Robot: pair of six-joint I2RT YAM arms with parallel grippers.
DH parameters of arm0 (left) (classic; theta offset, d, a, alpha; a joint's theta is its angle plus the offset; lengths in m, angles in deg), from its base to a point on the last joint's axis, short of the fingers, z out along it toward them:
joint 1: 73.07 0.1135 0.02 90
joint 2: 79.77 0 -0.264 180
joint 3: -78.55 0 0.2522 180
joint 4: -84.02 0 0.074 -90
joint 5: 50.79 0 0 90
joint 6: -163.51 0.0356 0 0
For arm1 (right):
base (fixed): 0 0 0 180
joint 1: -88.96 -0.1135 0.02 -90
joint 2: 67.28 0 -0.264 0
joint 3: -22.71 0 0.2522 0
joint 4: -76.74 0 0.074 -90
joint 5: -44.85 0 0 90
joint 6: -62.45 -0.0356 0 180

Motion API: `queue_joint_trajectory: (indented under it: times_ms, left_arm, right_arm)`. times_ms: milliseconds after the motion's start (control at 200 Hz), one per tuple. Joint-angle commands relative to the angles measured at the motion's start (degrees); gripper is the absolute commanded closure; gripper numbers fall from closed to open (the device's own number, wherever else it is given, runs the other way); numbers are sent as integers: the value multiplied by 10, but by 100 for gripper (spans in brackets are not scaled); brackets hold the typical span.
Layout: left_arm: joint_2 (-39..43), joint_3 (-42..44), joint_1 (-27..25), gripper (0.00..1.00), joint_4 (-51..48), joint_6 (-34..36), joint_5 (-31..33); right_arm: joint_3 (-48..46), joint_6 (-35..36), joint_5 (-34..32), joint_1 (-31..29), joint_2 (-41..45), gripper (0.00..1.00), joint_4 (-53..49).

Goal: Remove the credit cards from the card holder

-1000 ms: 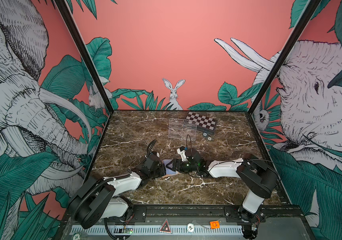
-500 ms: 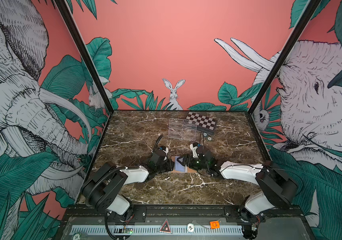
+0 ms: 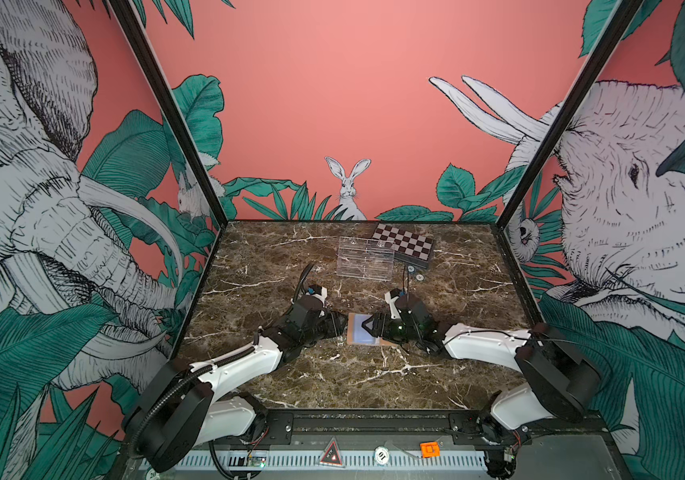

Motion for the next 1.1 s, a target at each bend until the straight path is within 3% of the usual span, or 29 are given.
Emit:
queue_joint_trajectory:
  times_ms: [0,150,390,545,1095]
  left_arm:
    - [11,-5,3,35,-4,-24,-26]
    - [-6,-6,4,23,7,-55,-59]
    - [-32,17,3,19,68,-87,-97]
    - [-64,24,3,20,106,-101,-128]
    - [-141,38,3,23,166,-128,-149]
  right_arm:
    - [16,25,-6,5,19,44,-26]
    - [20,38,-6,11,22,60,-49]
    - [17,47,0,16,13,78,-46]
    - [21,56,16,19,-4,82,-44]
    - [18,61,35,19,-44,88,-15]
